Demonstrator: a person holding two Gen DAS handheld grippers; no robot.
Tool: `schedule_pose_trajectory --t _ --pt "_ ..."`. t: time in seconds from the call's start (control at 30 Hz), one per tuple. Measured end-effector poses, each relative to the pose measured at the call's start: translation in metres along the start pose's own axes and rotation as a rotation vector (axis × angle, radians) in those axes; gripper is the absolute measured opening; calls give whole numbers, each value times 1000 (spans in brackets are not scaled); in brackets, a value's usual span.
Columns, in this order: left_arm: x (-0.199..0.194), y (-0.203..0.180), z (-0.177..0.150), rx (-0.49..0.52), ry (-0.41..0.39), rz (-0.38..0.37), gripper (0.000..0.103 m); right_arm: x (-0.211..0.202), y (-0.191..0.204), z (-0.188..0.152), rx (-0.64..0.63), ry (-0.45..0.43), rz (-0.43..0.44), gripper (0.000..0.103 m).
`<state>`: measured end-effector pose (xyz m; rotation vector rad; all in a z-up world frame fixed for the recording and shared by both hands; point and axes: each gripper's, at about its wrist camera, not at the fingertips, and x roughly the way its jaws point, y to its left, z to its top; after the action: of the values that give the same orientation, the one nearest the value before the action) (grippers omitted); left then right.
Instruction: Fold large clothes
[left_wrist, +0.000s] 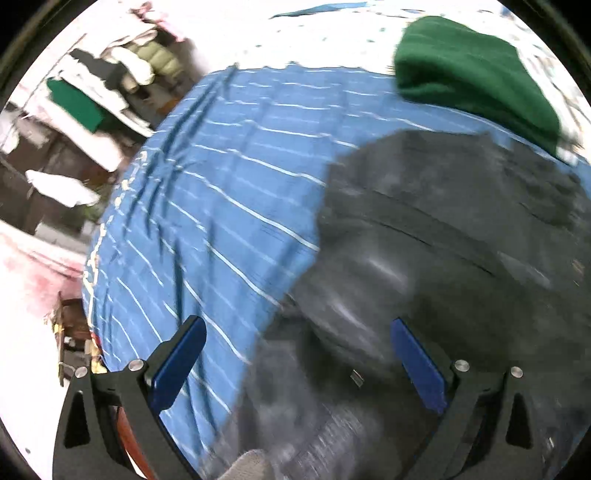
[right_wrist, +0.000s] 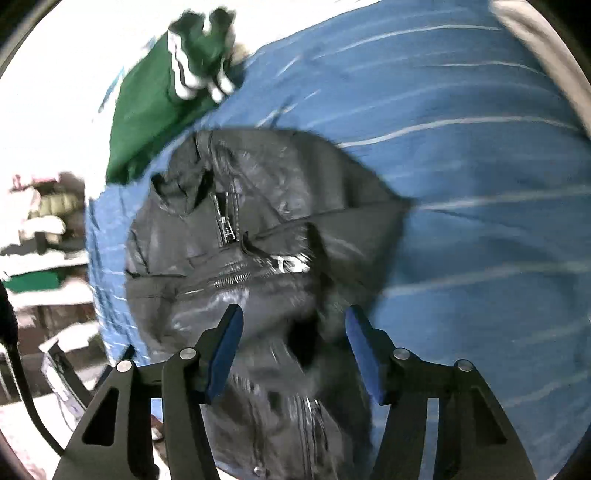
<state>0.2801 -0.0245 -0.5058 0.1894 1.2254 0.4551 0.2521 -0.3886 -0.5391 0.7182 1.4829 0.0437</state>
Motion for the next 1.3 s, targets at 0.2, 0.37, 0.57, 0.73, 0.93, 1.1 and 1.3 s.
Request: schedule_pose_trajectory --t 0.2,0.37,0.57,0.73,0.93,1.1,1.3 --pt "54 -1 10 -3 57 -1 102 9 26 -2 -28 -88 -168 1" --pt "73 -7 -2 23 32 -82 103 -15 29 -25 -45 -129 -192 1" --pt "84 13 -5 -103 53 -249 103 25 -4 -20 48 44 -221 7" --pt "91 24 -2 -140 112 -356 103 -8 18 -18 -26 -69 -217 94" --pt "56 16 -1 -80 57 -192 103 3 32 -15 -85 -39 -256 94" --pt "24 8 -13 -30 3 -36 103 51 31 -20 -197 60 -487 90" --pt "-22 -13 -46 61 -50 179 103 65 10 -12 -199 141 -427 89"
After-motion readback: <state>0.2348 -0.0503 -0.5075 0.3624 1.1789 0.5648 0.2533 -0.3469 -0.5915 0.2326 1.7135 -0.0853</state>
